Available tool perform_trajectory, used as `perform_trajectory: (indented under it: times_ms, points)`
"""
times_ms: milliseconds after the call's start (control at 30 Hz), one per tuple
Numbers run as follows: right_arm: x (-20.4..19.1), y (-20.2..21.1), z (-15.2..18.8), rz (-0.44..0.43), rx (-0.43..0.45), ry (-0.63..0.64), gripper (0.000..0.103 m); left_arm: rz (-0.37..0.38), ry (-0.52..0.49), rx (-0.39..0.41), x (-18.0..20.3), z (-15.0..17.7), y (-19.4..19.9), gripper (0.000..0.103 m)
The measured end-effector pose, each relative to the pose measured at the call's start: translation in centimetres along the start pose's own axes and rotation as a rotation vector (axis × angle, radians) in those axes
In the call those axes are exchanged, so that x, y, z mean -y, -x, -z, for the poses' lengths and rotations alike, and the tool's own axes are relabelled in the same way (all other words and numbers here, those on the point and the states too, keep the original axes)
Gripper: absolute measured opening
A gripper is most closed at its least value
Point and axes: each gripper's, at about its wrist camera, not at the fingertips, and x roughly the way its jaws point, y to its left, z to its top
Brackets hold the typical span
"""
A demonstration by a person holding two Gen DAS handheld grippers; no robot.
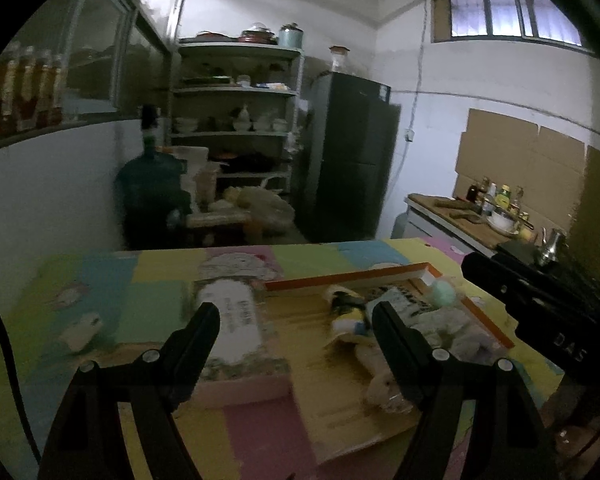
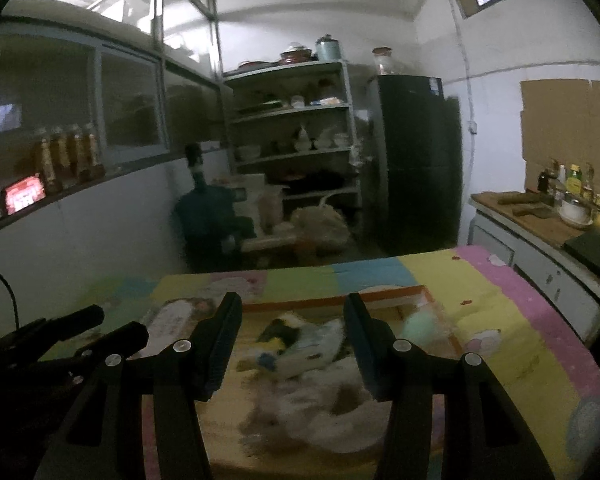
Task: Organize soft objects
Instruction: 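Withdraw both tools from the tray toward the remaining items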
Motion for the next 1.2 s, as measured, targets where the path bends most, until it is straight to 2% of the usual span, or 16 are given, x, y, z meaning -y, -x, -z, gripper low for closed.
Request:
perform_trajectory:
  times_ms: [500,900,1200]
  points:
    - [-6.5,0.7,1.0,-0.087,-0.017,0.021,0.055,-0.064,0.038,0.008,-6.2,1.7,4.0,0.078]
    - [-12.2,-0.7,1.8,-0.166,-0.053,0.065,0.055,-0.124,0.085,0.005,-11.6,3.3,6.1,0.078]
    - [-16.0,-1.9,2.7,-0.251,-0.082,0.083,0.055,-0.185,0.145,0.034,-16.9,4.0,7.9,0.078]
